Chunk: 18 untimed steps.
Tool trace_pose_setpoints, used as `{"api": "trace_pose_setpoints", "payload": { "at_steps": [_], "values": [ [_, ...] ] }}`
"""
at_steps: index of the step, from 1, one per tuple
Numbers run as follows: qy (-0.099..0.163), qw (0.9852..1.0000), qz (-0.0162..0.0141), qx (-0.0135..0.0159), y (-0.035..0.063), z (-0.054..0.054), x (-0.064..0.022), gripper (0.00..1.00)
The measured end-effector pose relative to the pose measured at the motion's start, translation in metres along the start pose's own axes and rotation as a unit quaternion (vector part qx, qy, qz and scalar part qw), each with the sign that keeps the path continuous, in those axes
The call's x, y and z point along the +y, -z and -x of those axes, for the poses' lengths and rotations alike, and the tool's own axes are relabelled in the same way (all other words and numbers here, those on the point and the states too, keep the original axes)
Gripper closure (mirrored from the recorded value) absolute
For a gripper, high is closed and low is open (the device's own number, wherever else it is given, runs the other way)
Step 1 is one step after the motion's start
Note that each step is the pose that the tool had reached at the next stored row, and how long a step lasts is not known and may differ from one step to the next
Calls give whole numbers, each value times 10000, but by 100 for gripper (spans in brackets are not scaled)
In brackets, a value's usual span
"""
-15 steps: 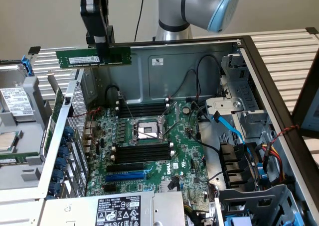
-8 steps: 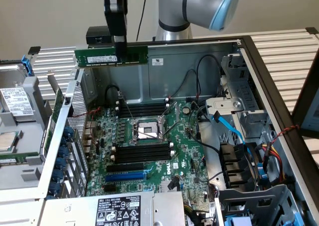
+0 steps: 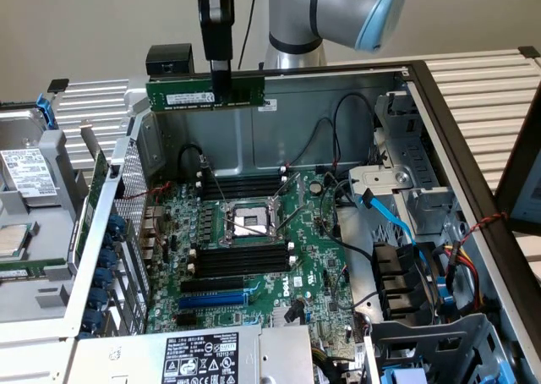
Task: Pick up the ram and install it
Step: 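Pick up the ram and move it above insertion slot, then insert the ram into the slot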
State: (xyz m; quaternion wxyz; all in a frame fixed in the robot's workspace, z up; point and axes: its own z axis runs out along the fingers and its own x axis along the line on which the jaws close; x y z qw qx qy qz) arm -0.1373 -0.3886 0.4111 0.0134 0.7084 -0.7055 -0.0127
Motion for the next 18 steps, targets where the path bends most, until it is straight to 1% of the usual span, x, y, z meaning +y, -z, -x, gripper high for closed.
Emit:
{"api": "trace_pose_setpoints", "payload": {
  "at_steps": [3, 7, 8, 13, 17, 18],
  "values": [
    [11, 10000, 0, -8, -26, 0, -22, 87],
    [37, 10000, -1, -8, -71, 0, -49, 87],
    [41, 10000, -7, -7, -80, 0, -51, 87],
    [56, 10000, -19, -7, -124, 0, -83, 87],
    [56, 10000, -14, -7, -134, -1, -97, 87],
    [57, 10000, -15, -6, -194, 3, -98, 87]
  ]
}}
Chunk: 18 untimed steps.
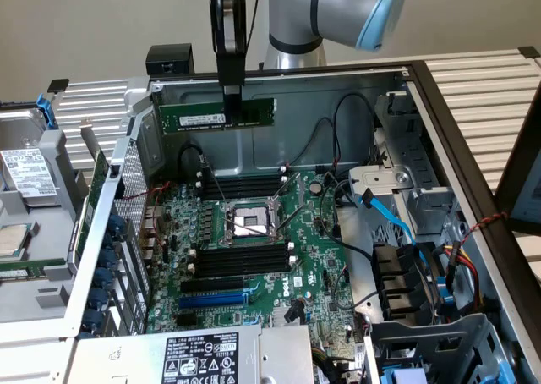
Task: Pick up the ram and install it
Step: 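Insert the ram into the slot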
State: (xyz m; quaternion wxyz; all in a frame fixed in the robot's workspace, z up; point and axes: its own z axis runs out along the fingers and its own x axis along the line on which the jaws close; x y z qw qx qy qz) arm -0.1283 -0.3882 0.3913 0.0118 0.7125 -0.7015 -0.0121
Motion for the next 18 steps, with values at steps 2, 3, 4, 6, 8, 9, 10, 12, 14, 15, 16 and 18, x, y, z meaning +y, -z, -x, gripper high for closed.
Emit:
{"api": "trace_pose_setpoints", "payload": {
  "at_steps": [2, 3, 4, 6, 8, 9, 10, 12, 14, 15, 16, 18],
  "values": [
    [-38, 9998, 0, 194, -135, 0, 0, 87],
    [-40, 9997, -3, 231, -267, 10, -37, 87],
    [-40, 9997, -3, 235, -281, 11, -43, 87],
    [-40, 9997, -3, 243, -343, 11, -53, 87],
    [-39, 9997, -3, 244, -526, -10, -89, 87],
    [-40, 9997, -3, 250, -542, -10, -89, 87],
    [-41, 9996, -2, 263, -551, -11, -89, 87],
    [-43, 9995, -2, 312, -564, -11, -89, 87],
    [-43, 9994, -1, 352, -581, -12, -93, 87],
    [-46, 9994, -1, 353, -599, -12, -96, 87],
    [-51, 9994, -3, 353, -617, -11, -97, 87],
    [-72, 9993, -6, 353, -652, -12, -99, 87]
  ]
}}
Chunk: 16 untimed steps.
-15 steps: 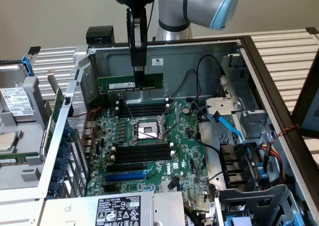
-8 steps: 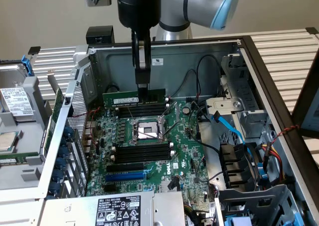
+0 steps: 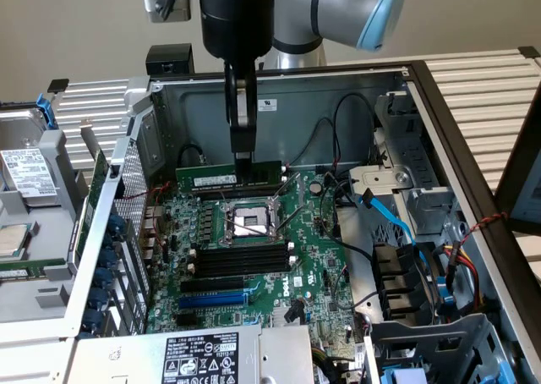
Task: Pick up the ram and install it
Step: 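Insert the ram into the slot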
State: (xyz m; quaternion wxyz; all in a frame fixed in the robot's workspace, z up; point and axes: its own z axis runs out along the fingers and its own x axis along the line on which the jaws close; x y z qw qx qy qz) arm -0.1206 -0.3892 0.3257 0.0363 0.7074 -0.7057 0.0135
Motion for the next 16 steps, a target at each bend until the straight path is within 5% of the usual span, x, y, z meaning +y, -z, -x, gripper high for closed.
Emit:
{"api": "trace_pose_setpoints", "payload": {
  "at_steps": [4, 12, 16],
  "values": [
    [-56, 10000, -7, -2, -66, 4, -10, 87],
    [-101, 9999, -101, -3, -156, 0, -22, 87],
    [-121, 9999, -110, 10, -213, -1, -23, 87]
  ]
}}
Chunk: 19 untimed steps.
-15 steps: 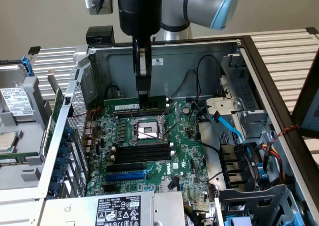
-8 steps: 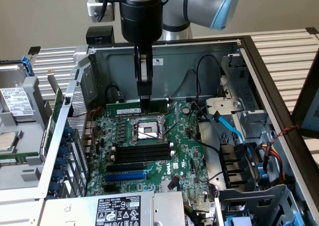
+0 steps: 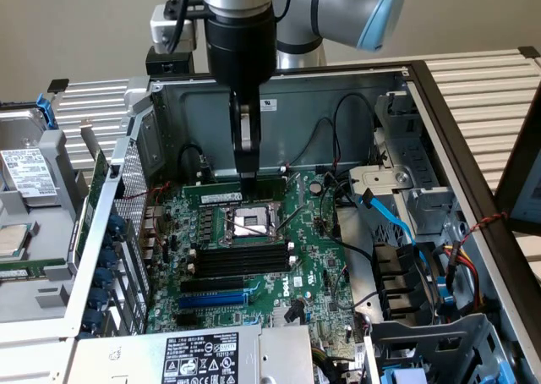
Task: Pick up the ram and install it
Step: 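Insert the ram into the slot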
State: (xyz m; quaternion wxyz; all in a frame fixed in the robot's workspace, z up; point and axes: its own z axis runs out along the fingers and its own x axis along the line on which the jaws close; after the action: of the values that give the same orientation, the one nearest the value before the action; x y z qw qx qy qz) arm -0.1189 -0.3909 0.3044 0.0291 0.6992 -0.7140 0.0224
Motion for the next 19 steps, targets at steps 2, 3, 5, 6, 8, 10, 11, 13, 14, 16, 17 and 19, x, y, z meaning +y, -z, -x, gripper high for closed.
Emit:
{"api": "trace_pose_setpoints", "payload": {
  "at_steps": [2, 3, 5, 6, 8, 10, 11, 13, 14, 16, 17, 19],
  "values": [
    [-13, 10000, 1, 6, -31, 1, 0, 87],
    [-20, 10000, 1, 10, -47, 2, -1, 87],
    [-25, 10000, 1, 20, -74, 3, -2, 87],
    [-26, 10000, 1, 25, -88, 0, -2, 87],
    [-27, 10000, 1, 35, -115, -6, -3, 87],
    [-29, 10000, 1, 40, -139, -20, -4, 87],
    [-31, 10000, -2, 40, -155, -23, -6, 87],
    [-40, 10000, -6, 39, -191, -22, -10, 87],
    [-43, 10000, -7, 40, -209, -20, -13, 87],
    [-46, 10000, -9, 39, -246, -22, -15, 87],
    [-46, 10000, -9, 40, -261, -32, -17, 87],
    [-48, 10000, -8, 40, -296, -42, -22, 87]
  ]
}}
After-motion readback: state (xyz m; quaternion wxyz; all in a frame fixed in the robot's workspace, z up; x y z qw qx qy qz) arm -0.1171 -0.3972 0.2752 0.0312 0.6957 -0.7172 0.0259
